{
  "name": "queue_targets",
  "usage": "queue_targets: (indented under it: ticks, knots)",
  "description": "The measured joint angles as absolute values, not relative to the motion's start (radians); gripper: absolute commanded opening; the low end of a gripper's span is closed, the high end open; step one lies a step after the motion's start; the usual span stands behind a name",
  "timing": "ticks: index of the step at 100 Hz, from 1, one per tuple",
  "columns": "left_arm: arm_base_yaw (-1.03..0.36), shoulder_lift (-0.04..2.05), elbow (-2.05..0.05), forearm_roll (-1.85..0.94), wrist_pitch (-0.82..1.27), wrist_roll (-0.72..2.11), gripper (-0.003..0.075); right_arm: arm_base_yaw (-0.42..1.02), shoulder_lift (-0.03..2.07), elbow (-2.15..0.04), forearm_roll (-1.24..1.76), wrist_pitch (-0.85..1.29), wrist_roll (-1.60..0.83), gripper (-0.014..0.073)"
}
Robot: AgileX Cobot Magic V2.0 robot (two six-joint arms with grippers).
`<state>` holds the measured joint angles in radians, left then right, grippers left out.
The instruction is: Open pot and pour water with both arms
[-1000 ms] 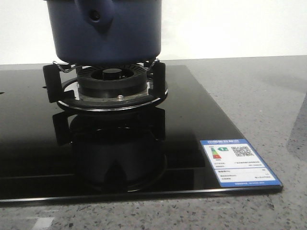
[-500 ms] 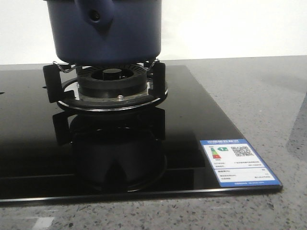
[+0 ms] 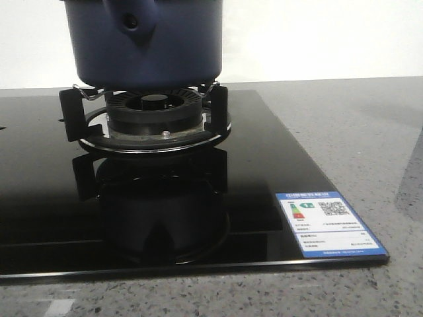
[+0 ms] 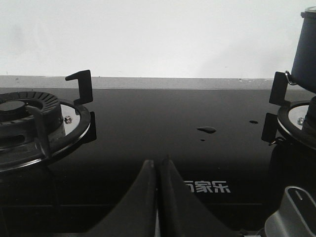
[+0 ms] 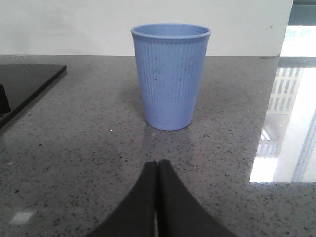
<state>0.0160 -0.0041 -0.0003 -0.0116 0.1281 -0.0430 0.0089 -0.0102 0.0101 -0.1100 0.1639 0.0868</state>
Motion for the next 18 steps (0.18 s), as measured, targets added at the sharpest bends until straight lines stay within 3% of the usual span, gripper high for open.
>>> queue_targets:
  ticks: [18]
  knots:
    - [0.016,-0.004,0.000,-0.012,0.128,-0.043,-0.0020,0.009,-0.010,0.010,-0.110,0.164,0.087,-0.0070]
